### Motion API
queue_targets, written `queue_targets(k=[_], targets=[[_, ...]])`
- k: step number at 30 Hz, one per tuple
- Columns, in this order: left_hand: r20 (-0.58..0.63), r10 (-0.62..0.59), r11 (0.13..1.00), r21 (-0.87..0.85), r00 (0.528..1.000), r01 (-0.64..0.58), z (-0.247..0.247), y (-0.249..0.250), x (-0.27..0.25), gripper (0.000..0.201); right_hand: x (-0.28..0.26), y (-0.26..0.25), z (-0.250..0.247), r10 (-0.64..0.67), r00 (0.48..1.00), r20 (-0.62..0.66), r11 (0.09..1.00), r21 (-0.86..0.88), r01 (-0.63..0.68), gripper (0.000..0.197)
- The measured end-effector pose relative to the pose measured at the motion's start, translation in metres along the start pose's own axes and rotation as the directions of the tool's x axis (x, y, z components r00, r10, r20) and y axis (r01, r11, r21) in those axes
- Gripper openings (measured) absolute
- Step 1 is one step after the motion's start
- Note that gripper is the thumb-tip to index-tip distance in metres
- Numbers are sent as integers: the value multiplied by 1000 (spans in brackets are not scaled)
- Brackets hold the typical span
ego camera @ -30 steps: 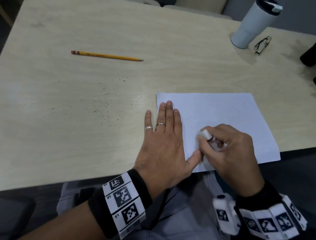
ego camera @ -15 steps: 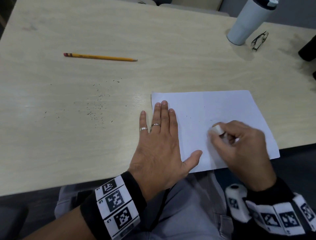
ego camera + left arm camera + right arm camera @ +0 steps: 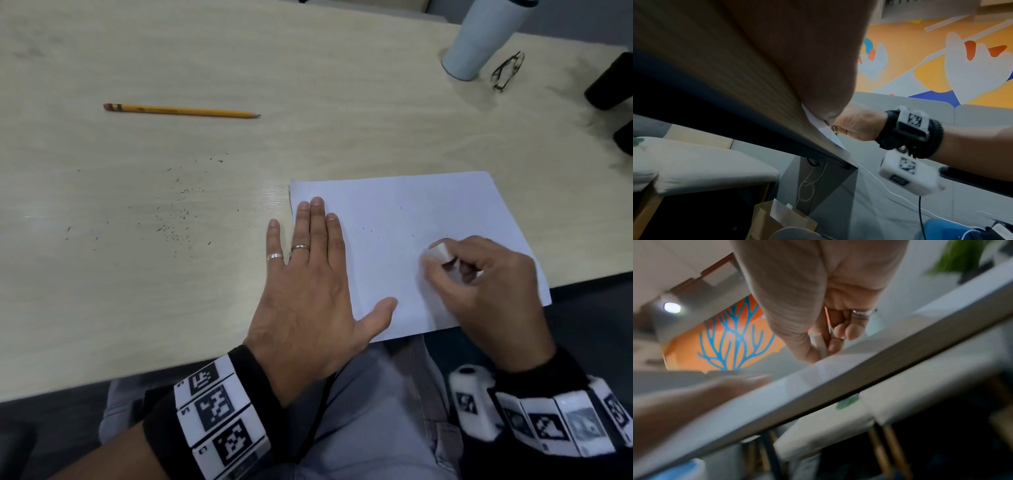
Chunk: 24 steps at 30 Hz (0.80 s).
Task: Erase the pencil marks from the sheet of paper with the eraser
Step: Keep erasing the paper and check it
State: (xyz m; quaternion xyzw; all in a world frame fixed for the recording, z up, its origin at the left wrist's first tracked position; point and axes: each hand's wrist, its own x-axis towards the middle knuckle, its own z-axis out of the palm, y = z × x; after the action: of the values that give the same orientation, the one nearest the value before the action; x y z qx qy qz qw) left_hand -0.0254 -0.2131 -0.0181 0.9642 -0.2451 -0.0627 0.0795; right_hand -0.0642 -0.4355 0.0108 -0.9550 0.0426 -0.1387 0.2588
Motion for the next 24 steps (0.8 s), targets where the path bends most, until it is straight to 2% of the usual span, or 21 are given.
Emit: queue_targets(k=[2,4,6,8,9,14,17,19,22,24], targets=[[0,-1,1000,-1,1000,1,0,0,0,116,3,-3,-1,-14,1000,-19,1000,-21,13,22],[-3,-4,1000,-1,1000,4,0,0,0,116,-10,-28,9,-72,995,64,997,13,71,22],[-6,-5,1000,0,1000,5,1,0,0,116,-16,-29,12,-64,993,95,997,59,59,22],[0,-2,1000,-1,1000,2,1,0,0,116,-7,-7,2,15,999,43,999,52,-17,25],[-2,-2,1000,-1,1000,2,1,0,0,116,-3,-3,-2,14,1000,11,1000,16,-15,25],[-6,-3,1000,2,1000,3,1,0,0,116,-20,-30,6,-82,993,84,997,11,82,22],[12,-3,1000,9,1000,3,1,0,1,116,-8,-6,-5,9,1000,6,1000,-14,-9,26],[12,-5,1000,11,1000,5,0,0,1,116,-8,-10,-4,-26,1000,9,998,-50,27,27],[16,-5,1000,9,1000,5,-1,0,0,116,-20,-26,7,-90,994,64,996,-6,91,23],[30,-8,1000,9,1000,8,-2,0,-1,116,-12,-9,2,-8,999,42,999,49,6,23]])
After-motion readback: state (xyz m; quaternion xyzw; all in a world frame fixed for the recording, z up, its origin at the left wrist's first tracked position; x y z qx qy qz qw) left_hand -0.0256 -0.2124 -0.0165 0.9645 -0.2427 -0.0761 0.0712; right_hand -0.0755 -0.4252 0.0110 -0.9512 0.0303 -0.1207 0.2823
